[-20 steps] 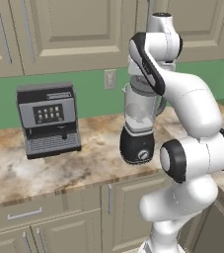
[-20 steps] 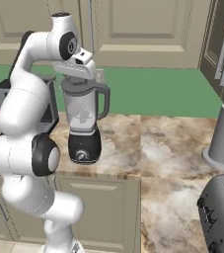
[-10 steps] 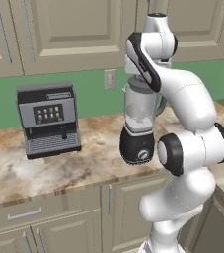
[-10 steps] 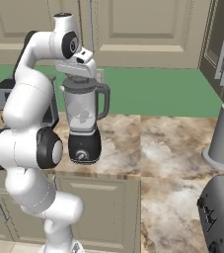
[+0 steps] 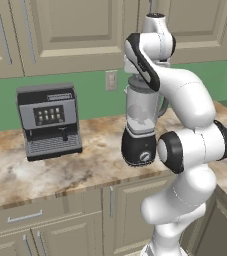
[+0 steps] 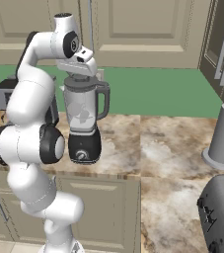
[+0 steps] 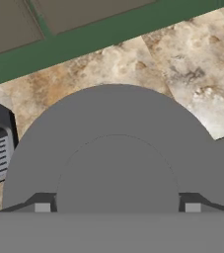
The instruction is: Grab the garlic and onion from the fridge, place them in the blender, close the lid, and turn on the blender to create a marinade.
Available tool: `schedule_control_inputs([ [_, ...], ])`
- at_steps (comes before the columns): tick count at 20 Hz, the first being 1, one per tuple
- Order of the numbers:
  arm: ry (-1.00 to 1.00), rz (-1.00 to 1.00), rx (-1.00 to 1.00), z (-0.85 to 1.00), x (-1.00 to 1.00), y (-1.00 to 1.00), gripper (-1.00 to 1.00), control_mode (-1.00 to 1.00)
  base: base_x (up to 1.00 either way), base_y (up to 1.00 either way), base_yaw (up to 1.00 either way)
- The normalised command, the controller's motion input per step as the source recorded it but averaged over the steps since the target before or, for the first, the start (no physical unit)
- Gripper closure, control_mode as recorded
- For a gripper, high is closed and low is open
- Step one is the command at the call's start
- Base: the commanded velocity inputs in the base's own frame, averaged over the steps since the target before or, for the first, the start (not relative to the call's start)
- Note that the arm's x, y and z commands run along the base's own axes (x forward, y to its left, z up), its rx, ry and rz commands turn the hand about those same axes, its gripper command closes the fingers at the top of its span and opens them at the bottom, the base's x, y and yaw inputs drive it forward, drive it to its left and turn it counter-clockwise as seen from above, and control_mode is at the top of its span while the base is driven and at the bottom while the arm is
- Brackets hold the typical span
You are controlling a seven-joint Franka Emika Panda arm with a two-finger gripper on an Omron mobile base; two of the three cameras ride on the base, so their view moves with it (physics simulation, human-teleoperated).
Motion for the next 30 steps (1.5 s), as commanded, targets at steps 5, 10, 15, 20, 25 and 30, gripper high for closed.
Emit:
schedule_control_inputs([
  [5,0.00,0.00,0.00,-0.38,-0.12,0.20,1.00,-1.00,0.00,0.00,0.00],
  [10,0.00,0.00,0.01,-0.03,-0.15,0.12,1.00,-1.00,0.00,0.00,0.00],
  [15,0.00,0.00,0.00,0.00,0.00,0.00,1.00,-1.00,0.00,0.00,0.00],
  [20,0.00,0.00,0.00,-0.11,0.00,0.00,1.00,-1.00,0.00,0.00,0.00],
  [25,0.00,0.00,0.00,-0.33,0.00,0.00,1.00,-1.00,0.00,0.00,0.00],
  [30,-0.03,0.00,0.00,-0.28,0.00,0.00,1.00,-1.00,0.00,0.00,0.00],
])
